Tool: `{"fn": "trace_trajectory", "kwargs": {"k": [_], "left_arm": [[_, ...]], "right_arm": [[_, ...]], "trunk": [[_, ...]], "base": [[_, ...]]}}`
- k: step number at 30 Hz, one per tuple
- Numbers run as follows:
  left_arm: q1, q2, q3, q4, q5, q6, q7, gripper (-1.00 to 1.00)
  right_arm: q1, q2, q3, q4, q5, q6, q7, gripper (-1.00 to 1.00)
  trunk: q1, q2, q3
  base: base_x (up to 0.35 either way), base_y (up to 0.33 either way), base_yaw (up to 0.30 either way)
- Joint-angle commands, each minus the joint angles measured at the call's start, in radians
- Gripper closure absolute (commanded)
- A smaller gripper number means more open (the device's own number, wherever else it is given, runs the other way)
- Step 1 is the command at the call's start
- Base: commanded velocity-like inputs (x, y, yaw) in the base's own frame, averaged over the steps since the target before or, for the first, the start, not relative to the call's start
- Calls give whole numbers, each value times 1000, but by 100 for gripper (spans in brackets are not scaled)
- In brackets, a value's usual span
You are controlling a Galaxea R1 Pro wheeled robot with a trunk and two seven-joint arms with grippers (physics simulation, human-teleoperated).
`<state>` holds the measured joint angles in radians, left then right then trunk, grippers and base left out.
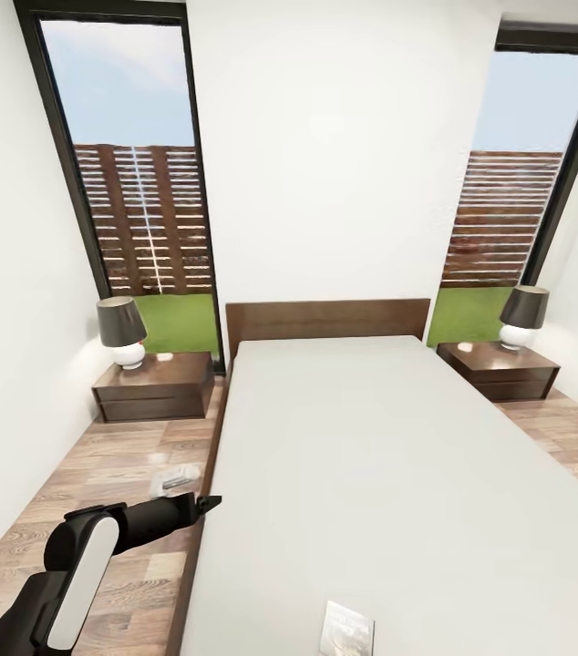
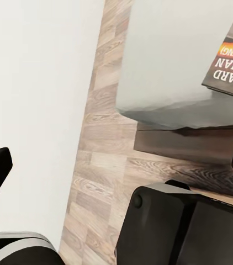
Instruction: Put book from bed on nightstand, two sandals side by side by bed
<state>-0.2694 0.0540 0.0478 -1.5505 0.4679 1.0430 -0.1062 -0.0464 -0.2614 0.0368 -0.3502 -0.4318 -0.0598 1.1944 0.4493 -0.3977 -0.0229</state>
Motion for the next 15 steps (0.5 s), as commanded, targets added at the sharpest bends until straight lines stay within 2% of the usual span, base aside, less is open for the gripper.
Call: {"fn": "trace_trajectory", "kwargs": {"k": [1, 7, 15], "left_arm": [[-1, 0, 1, 0, -9, 4, -10, -100], [-1, 0, 1, 0, -9, 4, -10, -100], [-1, 1, 1, 0, -9, 4, -10, -100]], "right_arm": [[-1, -1, 4, 1, -4, -6, 2, -100], [0, -3, 3, 0, -4, -6, 9, -100], [0, -7, 1, 0, -4, -6, 54, -100]], "trunk": [[1, -2, -2], [1, -2, -2], [1, -2, -2]], "base": [[-1, 129, 0], [0, 72, 0], [0, 19, 0]]}}
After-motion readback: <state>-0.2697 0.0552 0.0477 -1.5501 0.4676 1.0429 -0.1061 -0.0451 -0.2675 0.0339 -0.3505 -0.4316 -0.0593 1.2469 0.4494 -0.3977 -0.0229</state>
